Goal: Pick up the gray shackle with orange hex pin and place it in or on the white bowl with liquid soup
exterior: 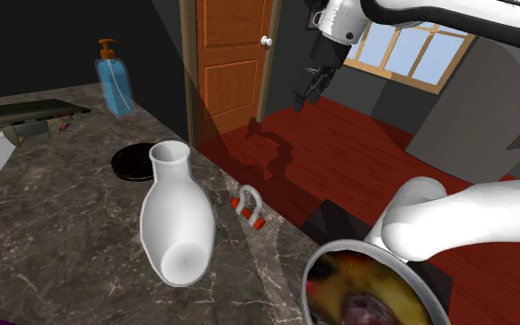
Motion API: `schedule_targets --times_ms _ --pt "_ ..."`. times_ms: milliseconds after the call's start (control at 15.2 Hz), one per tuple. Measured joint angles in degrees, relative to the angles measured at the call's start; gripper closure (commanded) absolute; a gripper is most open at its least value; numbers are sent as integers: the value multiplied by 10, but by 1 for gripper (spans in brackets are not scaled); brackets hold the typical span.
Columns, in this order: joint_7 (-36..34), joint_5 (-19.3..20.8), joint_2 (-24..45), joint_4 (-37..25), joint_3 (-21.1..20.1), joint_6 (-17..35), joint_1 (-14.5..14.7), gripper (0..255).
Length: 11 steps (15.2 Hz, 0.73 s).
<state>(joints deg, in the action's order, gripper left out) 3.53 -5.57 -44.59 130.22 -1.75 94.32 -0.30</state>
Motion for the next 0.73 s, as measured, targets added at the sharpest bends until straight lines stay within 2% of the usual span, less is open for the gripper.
schedule_targets --times_ms 264,726 --pt "-26 -12 5 13 -24 10 6 0" --pt "-116 -56 39 35 -109 43 28 0"
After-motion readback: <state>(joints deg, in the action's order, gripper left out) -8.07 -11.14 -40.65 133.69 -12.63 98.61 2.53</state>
